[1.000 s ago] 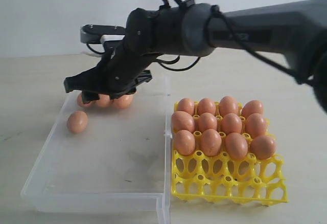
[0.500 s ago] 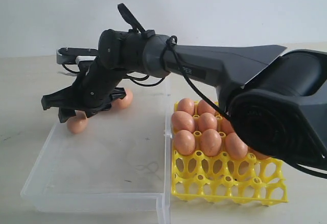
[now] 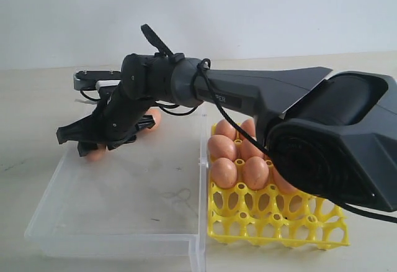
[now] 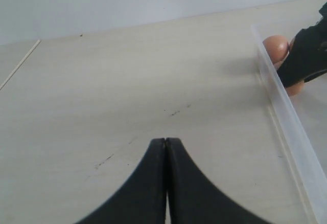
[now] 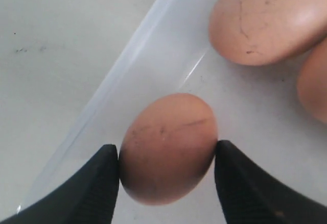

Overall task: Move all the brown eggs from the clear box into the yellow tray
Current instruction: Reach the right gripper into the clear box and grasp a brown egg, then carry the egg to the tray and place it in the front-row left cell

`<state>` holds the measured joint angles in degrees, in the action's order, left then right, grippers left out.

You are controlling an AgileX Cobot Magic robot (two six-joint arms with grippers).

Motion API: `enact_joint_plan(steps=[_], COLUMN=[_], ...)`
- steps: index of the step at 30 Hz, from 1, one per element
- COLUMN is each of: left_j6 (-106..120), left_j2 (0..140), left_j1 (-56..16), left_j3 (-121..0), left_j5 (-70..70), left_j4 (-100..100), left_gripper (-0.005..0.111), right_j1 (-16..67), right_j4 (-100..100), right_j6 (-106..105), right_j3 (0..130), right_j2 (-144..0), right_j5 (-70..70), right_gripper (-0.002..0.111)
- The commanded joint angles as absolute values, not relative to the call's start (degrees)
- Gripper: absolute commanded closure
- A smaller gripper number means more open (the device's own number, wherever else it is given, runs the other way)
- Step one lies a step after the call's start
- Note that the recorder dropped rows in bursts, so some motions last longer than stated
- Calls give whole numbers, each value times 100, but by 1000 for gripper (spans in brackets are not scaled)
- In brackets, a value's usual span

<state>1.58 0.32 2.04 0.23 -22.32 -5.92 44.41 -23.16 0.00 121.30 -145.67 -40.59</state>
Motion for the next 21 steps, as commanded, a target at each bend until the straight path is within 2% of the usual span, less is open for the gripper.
enact_joint_plan(steps=[1, 6, 8, 11, 13, 16, 21], left_j6=[132, 132, 132, 132, 132, 132, 132], left_j2=[0, 0, 0, 0, 0, 0, 0], left_j1=[171, 171, 171, 171, 171, 171, 171], left_j3=[0, 0, 0, 0, 0, 0, 0], left_j5=[-2179, -2179, -2179, -2179, -2179, -2179, -2179], left_j4=[-578, -578, -578, -578, -578, -578, -578], left_gripper=[107, 107, 107, 107, 107, 107, 107], right_j1=[4433, 4468, 4468, 4468, 4468, 4468, 4468], right_j4=[-2252, -1834, -1607, -1648, -1684, -1926, -1988], right_j6=[-178, -347, -576, -1351, -1644, -2062, -2148], right_j3=[12147, 11286, 10104, 7576, 6287, 4653, 2906], right_j2=[-14520, -13867, -13211, -11818, -11006, -9835, -8626], right_j5=[-3790, -2573, -1393, 934, 1943, 2779, 3020], right_gripper=[107, 108, 108, 108, 108, 108, 108])
